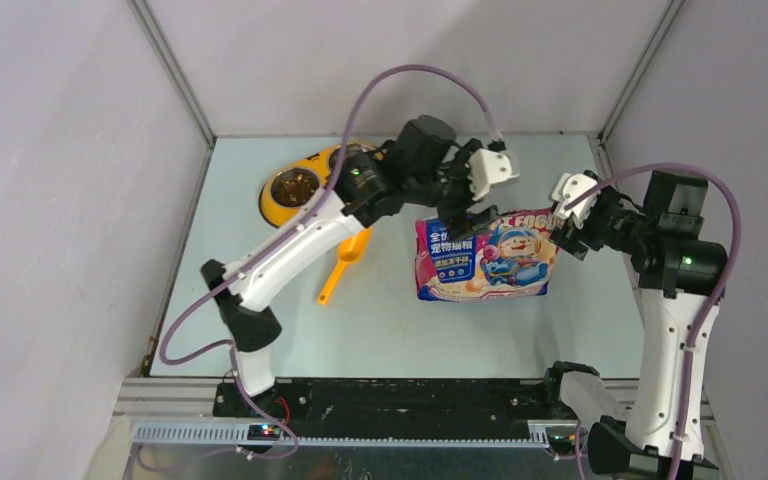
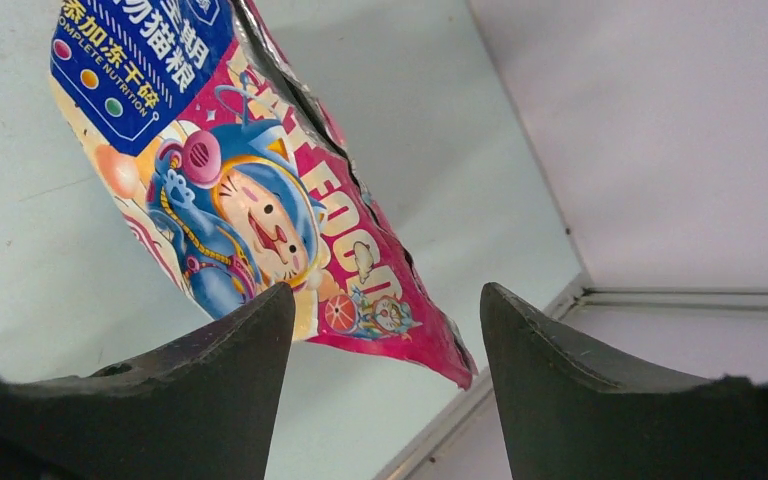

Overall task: Serve the pet food
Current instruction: Close the pet food bag at the center of the board.

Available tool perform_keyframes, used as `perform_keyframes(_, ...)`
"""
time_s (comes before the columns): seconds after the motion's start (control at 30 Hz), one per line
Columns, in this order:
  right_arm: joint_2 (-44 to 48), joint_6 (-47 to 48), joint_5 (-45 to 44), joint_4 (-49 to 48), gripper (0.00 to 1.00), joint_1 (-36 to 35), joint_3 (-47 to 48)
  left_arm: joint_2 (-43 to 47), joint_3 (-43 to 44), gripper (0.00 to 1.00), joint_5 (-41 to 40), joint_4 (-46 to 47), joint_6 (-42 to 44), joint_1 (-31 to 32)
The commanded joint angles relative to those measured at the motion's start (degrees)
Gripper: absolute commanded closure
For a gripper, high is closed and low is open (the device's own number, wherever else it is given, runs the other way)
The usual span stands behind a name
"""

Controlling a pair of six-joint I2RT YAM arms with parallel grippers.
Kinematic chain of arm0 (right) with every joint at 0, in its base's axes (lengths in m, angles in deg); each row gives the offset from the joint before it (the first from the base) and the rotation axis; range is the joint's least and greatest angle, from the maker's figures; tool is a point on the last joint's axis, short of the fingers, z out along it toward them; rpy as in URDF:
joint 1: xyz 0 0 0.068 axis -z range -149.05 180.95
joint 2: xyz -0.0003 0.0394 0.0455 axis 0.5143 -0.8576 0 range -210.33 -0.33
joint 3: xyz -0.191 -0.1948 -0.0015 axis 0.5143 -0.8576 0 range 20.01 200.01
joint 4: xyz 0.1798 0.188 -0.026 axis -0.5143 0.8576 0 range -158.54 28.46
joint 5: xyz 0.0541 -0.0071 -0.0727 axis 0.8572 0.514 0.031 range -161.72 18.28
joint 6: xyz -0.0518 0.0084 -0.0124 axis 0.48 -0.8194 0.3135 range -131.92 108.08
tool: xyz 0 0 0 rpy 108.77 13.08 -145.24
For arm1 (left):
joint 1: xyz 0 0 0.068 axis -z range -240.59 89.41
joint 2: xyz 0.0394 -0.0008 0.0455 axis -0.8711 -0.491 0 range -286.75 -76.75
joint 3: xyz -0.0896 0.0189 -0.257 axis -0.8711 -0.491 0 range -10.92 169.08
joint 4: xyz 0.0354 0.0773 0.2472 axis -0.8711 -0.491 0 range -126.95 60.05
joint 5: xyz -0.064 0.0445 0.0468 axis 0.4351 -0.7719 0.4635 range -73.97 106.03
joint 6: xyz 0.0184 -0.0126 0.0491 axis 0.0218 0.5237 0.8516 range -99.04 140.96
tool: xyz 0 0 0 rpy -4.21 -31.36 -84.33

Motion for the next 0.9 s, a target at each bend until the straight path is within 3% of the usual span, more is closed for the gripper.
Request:
perform_keyframes(0.0,-1.9,-2.1,3.8,-5.7,0.29,0.3,-2.2,-5.6,5.6,0.1,-2.9,-0.6,-0.7,2.1)
perform_keyframes(0.33,-8.5,-0.7,9.8,-6.3,0.31,3.9,-3.2,-12.4,9.7,0.12,-10.3,2.3,1.5,6.3)
perform_keyframes(0.4,-8.9,-0.7,10.6,-6.2,0.33,4.1,-3.5,-12.9,9.3,0.19,-12.2,3.2,1.0,6.4)
perform_keyframes(0.5,-8.2,-0.1,11.4,-6.0,0.35,4.1,-4.5,-12.6,7.9,0.4,-14.8,5.4,0.5,6.4)
perform_keyframes(0.63,-6.9,0.5,11.0,-6.3,0.36,4.2,-6.0,-12.4,7.0,0.58,-17.1,6.9,0.2,6.4)
perform_keyframes(0.77,-6.9,0.4,11.2,-6.2,0.37,4.4,-6.8,-12.8,6.8,0.67,-18.5,7.6,0.4,6.4)
perform_keyframes(0.87,-7.1,0.4,11.6,-5.9,0.38,4.7,-6.7,-13.0,6.3,0.66,-18.5,7.4,0.4,6.5)
